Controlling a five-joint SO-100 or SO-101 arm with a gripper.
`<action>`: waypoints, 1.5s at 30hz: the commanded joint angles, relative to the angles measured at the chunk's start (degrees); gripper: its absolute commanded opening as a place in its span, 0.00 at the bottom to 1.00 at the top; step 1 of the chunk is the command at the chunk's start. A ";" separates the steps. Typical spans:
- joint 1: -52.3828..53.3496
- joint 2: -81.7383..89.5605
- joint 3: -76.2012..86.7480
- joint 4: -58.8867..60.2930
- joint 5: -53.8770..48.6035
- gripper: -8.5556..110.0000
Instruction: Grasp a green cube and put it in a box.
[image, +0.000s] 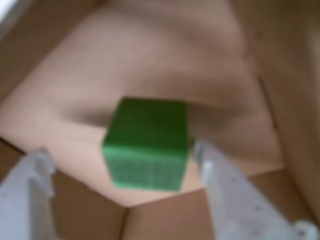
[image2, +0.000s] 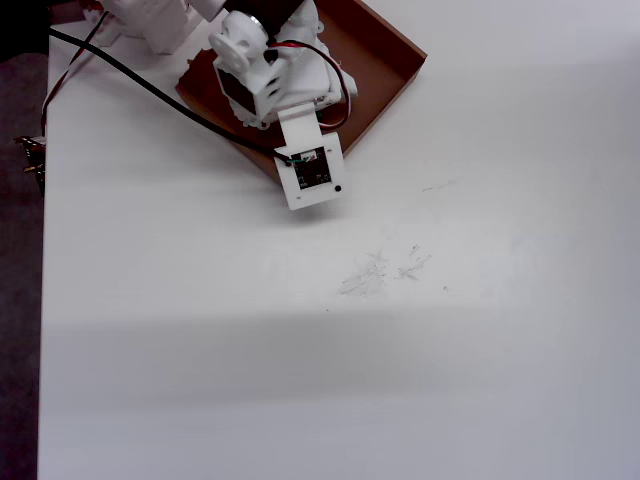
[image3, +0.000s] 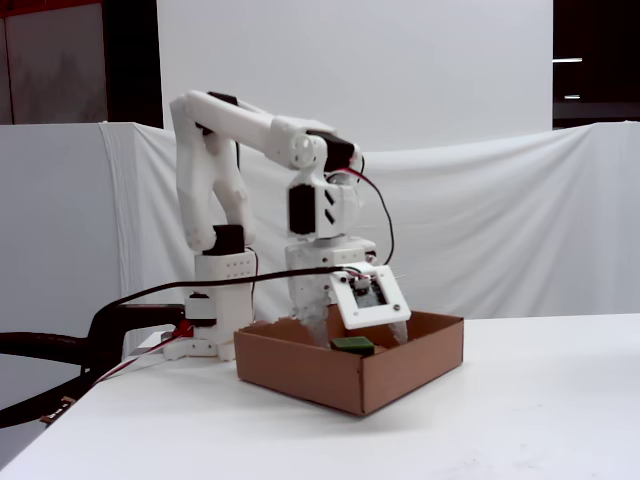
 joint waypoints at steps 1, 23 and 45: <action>1.23 3.43 -4.57 3.16 0.44 0.40; 14.68 24.26 -12.66 17.23 -1.23 0.39; 50.27 50.98 5.27 9.76 -6.86 0.16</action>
